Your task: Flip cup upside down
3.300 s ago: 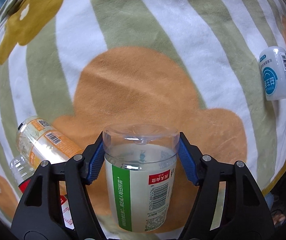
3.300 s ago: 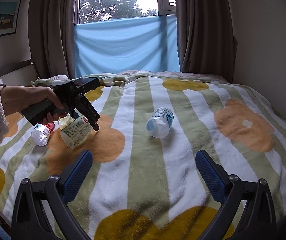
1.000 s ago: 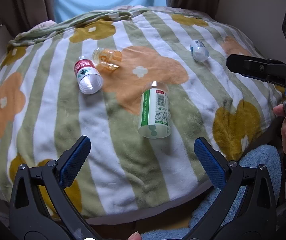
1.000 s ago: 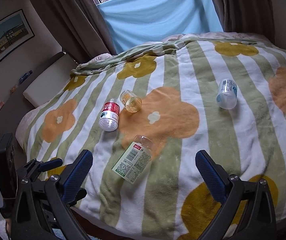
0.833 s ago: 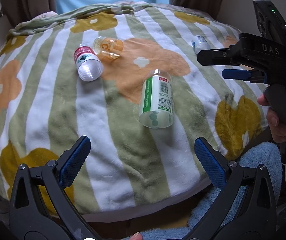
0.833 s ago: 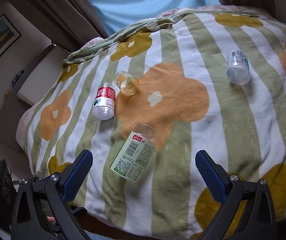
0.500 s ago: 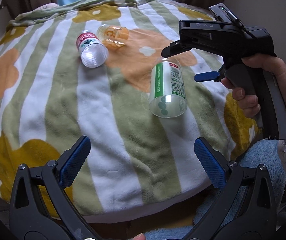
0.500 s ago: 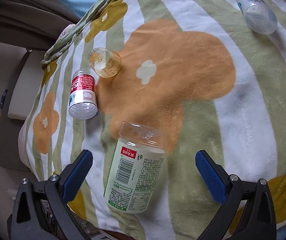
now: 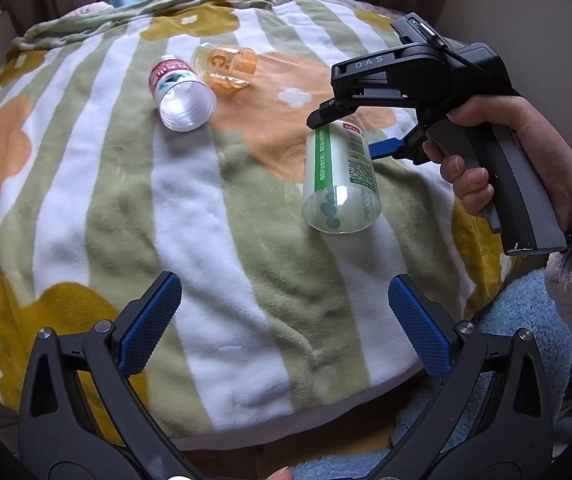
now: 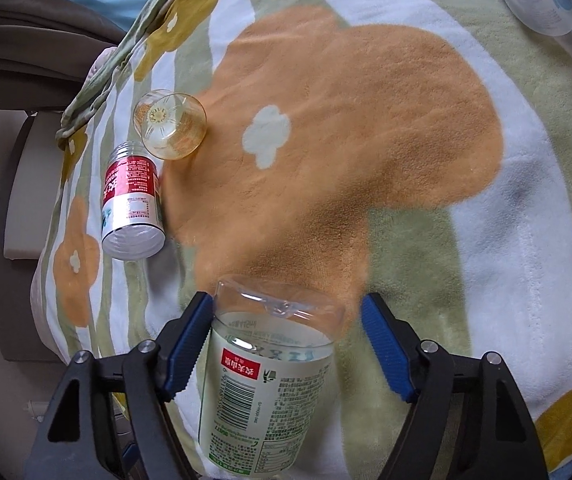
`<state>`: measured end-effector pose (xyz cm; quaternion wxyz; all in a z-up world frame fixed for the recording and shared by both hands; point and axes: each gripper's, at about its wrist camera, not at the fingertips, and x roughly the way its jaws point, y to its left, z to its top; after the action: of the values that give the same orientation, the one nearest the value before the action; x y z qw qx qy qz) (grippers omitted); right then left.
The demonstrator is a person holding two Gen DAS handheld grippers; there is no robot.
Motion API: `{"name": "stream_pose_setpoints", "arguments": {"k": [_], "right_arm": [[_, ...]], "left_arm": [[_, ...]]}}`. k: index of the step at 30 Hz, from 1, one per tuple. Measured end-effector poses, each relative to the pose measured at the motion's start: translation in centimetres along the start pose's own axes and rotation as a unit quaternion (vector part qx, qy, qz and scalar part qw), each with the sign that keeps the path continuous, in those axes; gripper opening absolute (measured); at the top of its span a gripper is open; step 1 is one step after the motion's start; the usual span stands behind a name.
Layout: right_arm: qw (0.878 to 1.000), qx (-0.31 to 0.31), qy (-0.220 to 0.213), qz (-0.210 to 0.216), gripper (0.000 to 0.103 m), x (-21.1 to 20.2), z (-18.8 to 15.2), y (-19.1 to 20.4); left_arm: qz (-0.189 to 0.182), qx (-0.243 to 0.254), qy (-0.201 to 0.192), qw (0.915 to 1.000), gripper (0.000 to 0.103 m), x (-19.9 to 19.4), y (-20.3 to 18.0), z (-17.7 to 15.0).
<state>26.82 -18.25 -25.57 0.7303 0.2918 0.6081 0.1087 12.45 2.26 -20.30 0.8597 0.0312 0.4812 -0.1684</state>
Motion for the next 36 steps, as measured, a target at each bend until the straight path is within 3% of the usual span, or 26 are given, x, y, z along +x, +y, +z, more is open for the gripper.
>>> {"name": "stream_pose_setpoints", "arguments": {"k": [15, 19, 22, 25, 28, 31, 36], "right_arm": [[0.999, -0.031, 0.026, -0.016, 0.062, 0.9, 0.5, 1.4], [0.998, -0.056, 0.002, -0.014, 0.062, 0.0, 0.1, 2.1], [0.992, -0.109, -0.066, -0.001, 0.062, -2.1, -0.8, 3.4], [0.965, -0.195, -0.171, -0.026, 0.062, -4.0, -2.7, 5.1], [0.919, -0.287, -0.264, -0.064, 0.062, -4.7, -5.2, 6.4], [0.878, -0.348, -0.318, -0.087, 0.061, -4.1, -7.3, 7.4], [0.851, -0.382, -0.342, -0.111, 0.061, -2.5, -8.8, 7.7]], "left_arm": [[-0.015, -0.017, 0.017, 0.9996, 0.103, 1.5, 0.6, -0.6], [-0.015, -0.019, 0.015, 0.9996, 0.103, 1.5, 0.7, -0.7], [-0.020, -0.027, 0.011, 0.9994, 0.103, 1.7, 1.0, -0.7], [-0.025, -0.036, 0.009, 0.9990, 0.103, 2.1, 1.3, -1.0], [-0.025, -0.046, 0.008, 0.9986, 0.103, 2.6, 1.8, -1.6], [-0.023, -0.054, 0.012, 0.9982, 0.103, 3.4, 2.2, -2.0], [-0.017, -0.059, 0.009, 0.9981, 0.103, 3.8, 2.6, -1.9]]}}
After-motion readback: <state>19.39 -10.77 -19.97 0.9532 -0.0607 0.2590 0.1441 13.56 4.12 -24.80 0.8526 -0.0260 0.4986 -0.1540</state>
